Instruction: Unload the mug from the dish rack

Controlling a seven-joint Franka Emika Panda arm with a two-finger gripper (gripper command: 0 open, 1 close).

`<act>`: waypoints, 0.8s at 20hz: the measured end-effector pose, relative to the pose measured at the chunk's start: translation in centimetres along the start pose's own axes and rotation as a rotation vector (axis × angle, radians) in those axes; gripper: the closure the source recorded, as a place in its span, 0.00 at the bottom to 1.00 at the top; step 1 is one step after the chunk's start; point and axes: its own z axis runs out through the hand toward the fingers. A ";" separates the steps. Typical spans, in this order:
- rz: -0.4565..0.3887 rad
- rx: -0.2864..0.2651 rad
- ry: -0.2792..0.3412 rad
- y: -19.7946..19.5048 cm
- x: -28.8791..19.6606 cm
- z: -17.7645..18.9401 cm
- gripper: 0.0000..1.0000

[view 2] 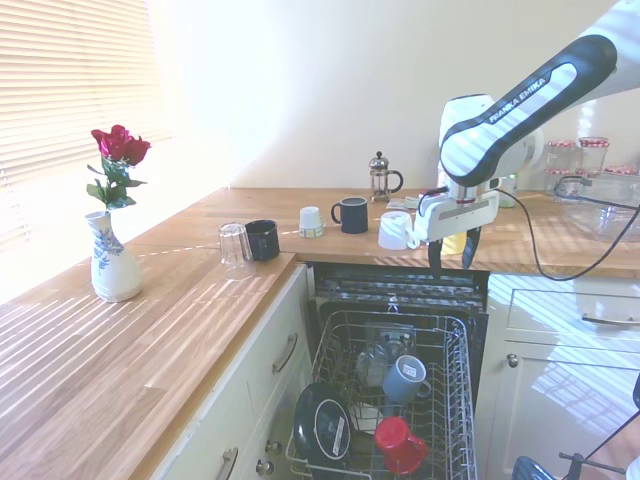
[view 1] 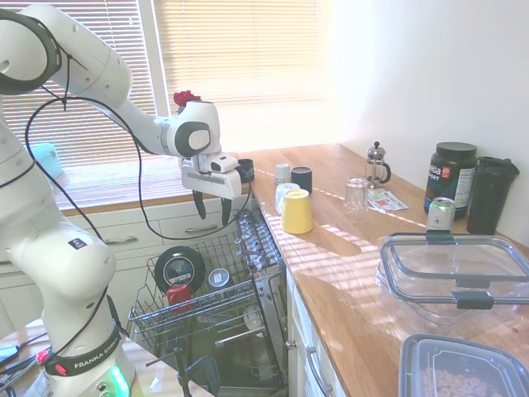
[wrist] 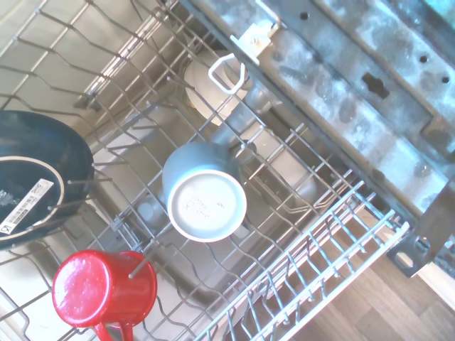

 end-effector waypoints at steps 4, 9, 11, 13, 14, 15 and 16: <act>-0.019 -0.016 -0.002 -0.4 -0.3 0.6 0.00; -0.113 -0.073 -0.011 -2.8 -3.3 3.7 0.00; -0.163 -0.094 -0.016 -3.6 -5.4 5.7 0.00; -0.222 -0.117 -0.026 -4.1 -7.9 7.7 0.00; -0.247 -0.126 -0.031 -4.3 -9.1 8.8 0.00; -0.273 -0.131 -0.035 -4.6 -10.1 9.8 0.00; -0.301 -0.137 -0.036 -4.9 -11.1 10.7 0.00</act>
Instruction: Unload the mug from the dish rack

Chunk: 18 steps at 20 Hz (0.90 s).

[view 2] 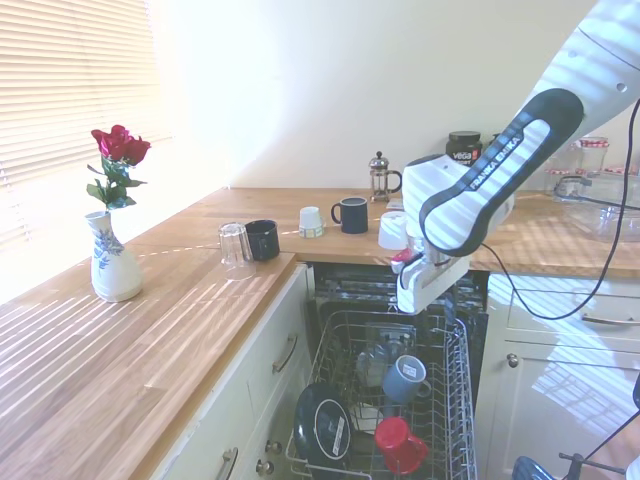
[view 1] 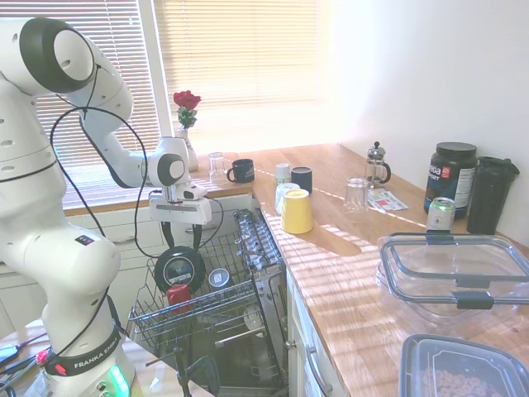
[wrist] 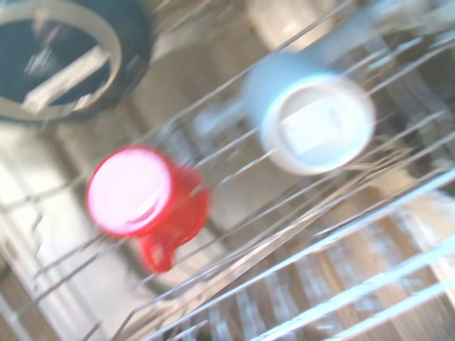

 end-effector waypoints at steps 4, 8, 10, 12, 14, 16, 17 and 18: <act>-0.070 -0.046 -0.021 -2.7 -2.9 4.2 0.00; -0.134 -0.091 -0.055 -5.1 -5.2 9.1 0.00; -0.158 -0.101 -0.068 -6.0 -5.6 11.0 0.00; -0.183 -0.110 -0.071 -6.5 -5.7 12.8 0.00; -0.201 -0.120 -0.072 -7.0 -5.5 14.4 0.00; -0.210 -0.131 -0.071 -7.6 -5.1 16.0 0.00; -0.211 -0.138 -0.070 -7.8 -4.8 16.6 0.00; -0.213 -0.145 -0.070 -8.0 -4.6 17.2 0.00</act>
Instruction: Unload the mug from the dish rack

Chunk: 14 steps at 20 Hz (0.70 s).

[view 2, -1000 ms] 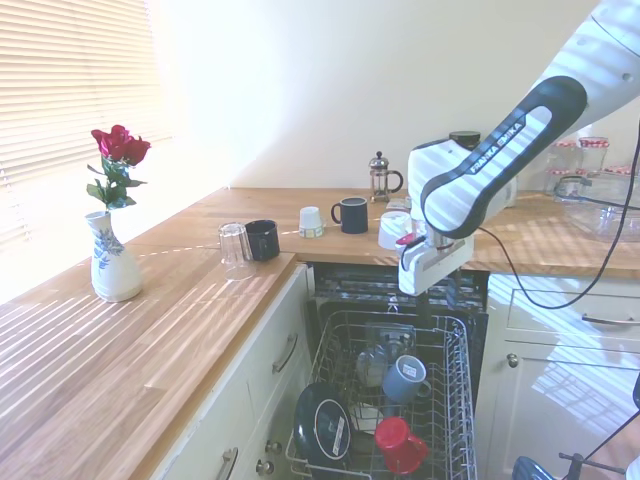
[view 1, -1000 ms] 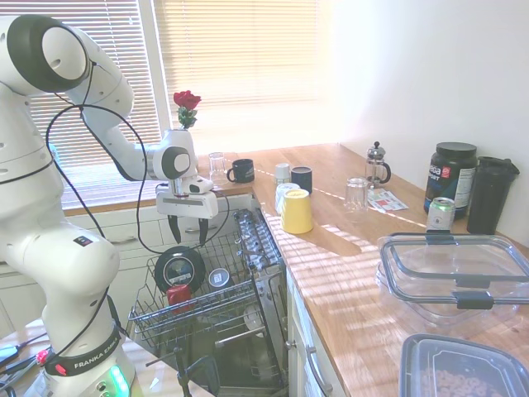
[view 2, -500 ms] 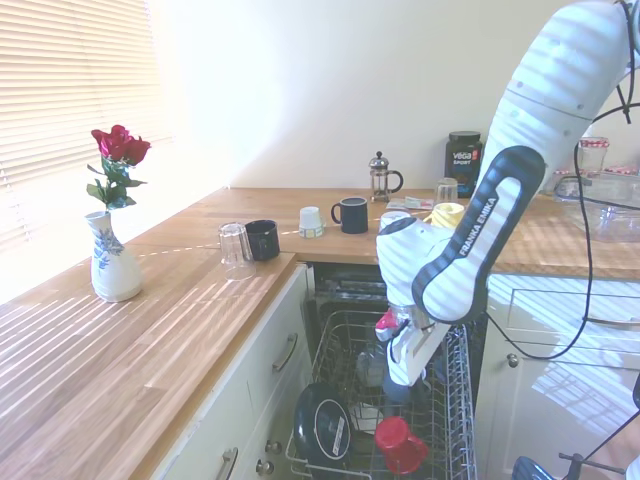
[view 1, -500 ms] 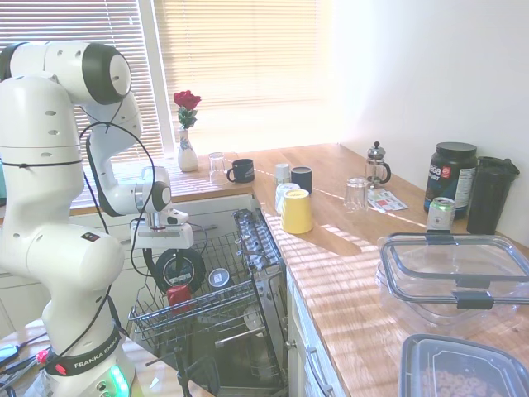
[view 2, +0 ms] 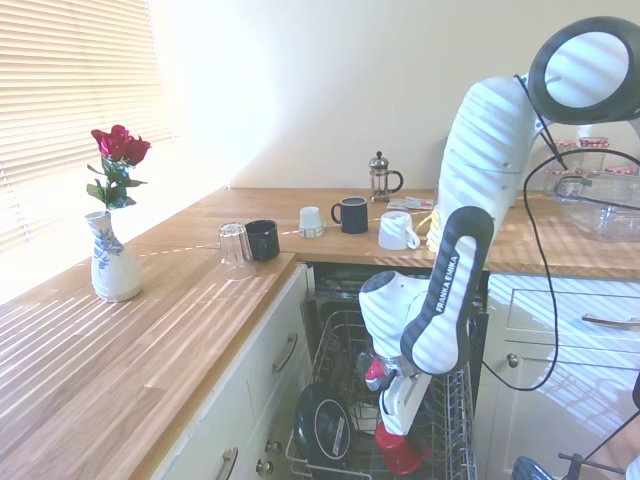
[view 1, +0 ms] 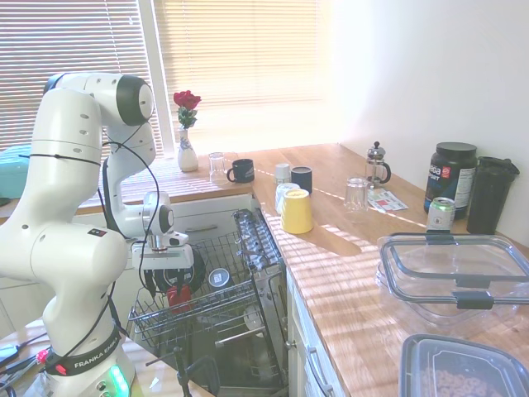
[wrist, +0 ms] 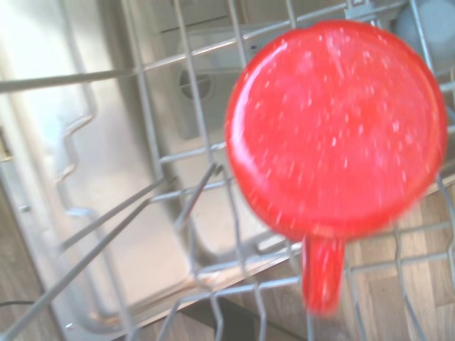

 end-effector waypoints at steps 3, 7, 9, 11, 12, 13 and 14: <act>0.002 -0.015 0.001 -0.4 0.8 1.0 0.00; -0.006 -0.034 -0.003 -0.6 1.3 2.4 0.00; -0.014 -0.045 -0.010 -0.8 1.5 3.1 0.00; -0.027 -0.053 -0.014 -1.0 1.6 3.6 1.00; -0.034 -0.055 -0.015 -1.0 1.6 3.8 1.00; -0.041 -0.056 -0.015 -1.1 1.6 3.9 1.00; -0.044 -0.057 -0.014 -1.1 1.7 4.0 1.00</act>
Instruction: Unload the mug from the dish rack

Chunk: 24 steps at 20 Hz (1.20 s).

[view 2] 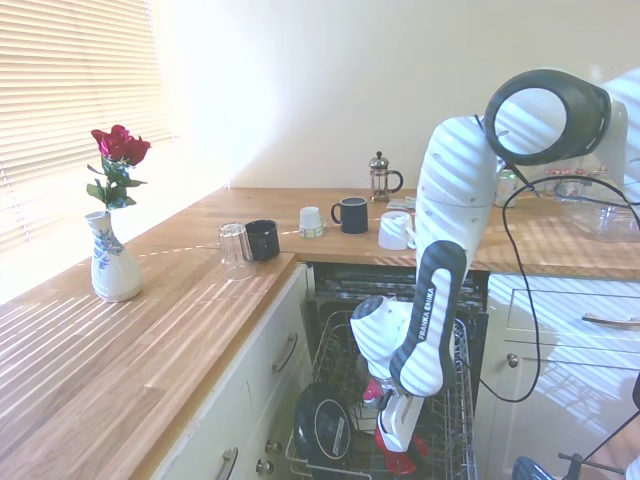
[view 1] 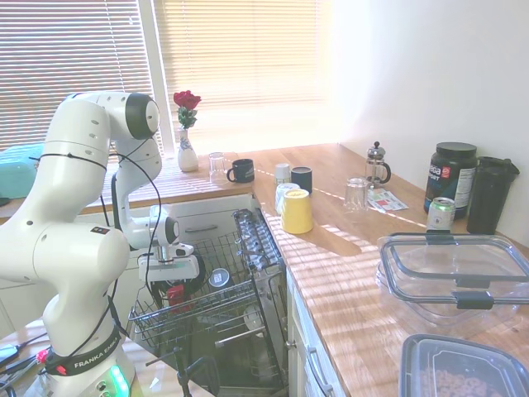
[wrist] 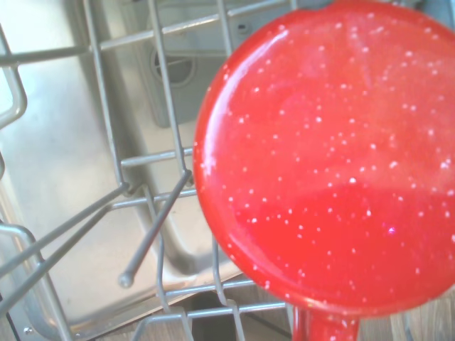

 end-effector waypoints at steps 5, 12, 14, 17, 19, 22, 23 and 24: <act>0.002 -0.015 0.009 0.0 0.6 0.5 1.00; -0.012 -0.019 0.017 -1.6 0.2 0.9 1.00; -0.006 -0.016 0.024 -1.9 0.4 0.7 1.00; 0.000 -0.018 0.032 -2.1 0.7 0.6 1.00; 0.006 -0.026 0.031 -2.1 0.8 0.9 1.00; 0.018 -0.032 0.021 -2.2 0.9 1.7 1.00; 0.020 -0.033 0.020 -2.3 1.0 1.9 1.00; 0.022 -0.033 0.019 -2.4 1.1 2.0 1.00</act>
